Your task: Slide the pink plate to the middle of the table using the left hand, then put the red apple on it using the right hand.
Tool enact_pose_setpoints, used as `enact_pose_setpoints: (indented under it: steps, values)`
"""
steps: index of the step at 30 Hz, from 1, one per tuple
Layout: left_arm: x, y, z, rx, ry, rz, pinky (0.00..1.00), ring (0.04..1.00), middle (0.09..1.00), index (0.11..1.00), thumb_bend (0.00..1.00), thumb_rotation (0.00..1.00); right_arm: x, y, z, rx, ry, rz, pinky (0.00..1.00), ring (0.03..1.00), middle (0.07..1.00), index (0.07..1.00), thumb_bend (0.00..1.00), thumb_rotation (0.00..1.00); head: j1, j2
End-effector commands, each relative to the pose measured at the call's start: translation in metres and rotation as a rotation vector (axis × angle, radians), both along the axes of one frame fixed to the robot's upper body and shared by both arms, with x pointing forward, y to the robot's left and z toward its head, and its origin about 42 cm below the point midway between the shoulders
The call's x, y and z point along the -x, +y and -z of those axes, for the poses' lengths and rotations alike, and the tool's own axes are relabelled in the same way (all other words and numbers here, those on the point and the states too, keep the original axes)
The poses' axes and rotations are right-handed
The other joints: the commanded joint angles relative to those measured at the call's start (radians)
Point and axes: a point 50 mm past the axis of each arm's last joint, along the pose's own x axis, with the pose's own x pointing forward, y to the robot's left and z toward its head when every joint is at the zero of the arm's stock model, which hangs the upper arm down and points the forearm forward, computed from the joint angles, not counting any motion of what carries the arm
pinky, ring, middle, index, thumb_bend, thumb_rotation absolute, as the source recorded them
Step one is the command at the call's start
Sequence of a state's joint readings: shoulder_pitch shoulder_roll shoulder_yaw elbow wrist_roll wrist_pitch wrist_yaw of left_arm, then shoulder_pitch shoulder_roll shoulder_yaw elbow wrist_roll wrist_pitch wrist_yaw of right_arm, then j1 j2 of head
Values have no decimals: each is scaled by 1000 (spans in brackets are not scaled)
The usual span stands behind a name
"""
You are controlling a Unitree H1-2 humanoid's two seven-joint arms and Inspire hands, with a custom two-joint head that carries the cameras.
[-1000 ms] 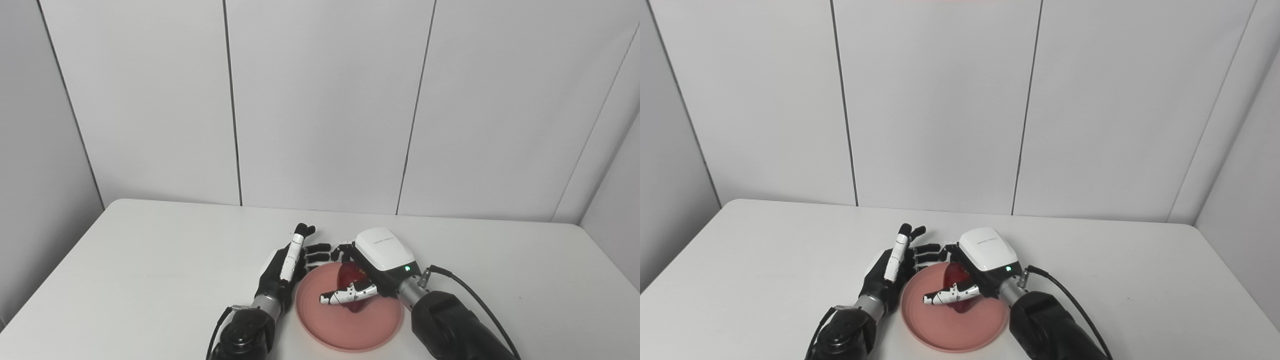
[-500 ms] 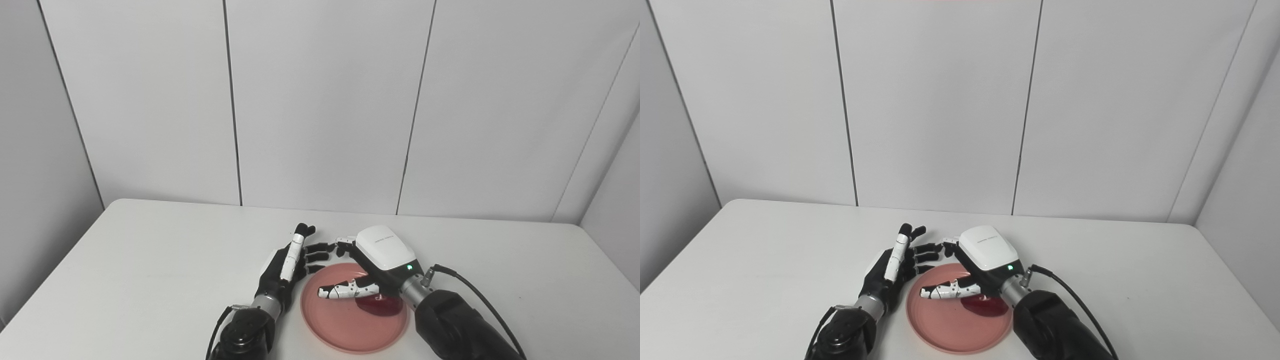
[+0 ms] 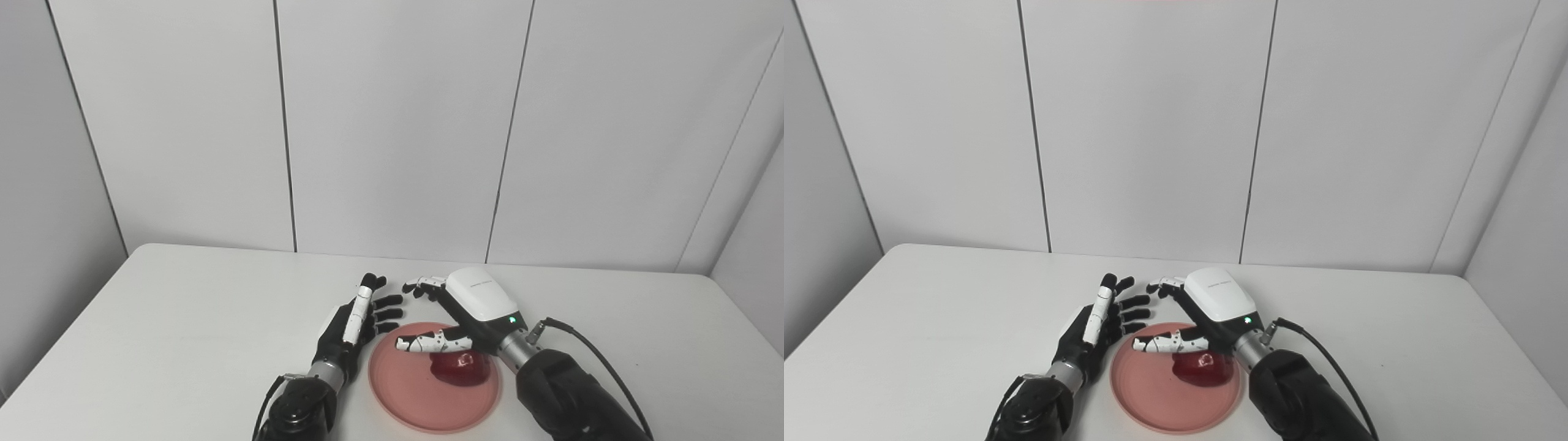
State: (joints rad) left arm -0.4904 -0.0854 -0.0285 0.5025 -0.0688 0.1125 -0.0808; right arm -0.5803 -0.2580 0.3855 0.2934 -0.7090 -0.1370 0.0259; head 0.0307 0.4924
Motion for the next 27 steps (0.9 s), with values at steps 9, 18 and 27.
enact_pose_setpoints:
  steps: [9,18,27]
  values:
    - [-3,-7,-13,39,-31,-62,821,844,820,869,860,957,-4,5,-26,-771,219,-57,970,977,961,939,976,1000,-1,1]
    - [0,-10,-15,4,-87,-118,869,898,910,885,874,995,1,-5,-21,-1001,305,23,1000,955,932,935,1000,1000,-1,6]
    - [5,-12,-12,-14,-152,-149,1000,1000,999,995,926,1000,8,-21,3,-1030,334,126,1000,1000,967,961,980,1000,-3,6]
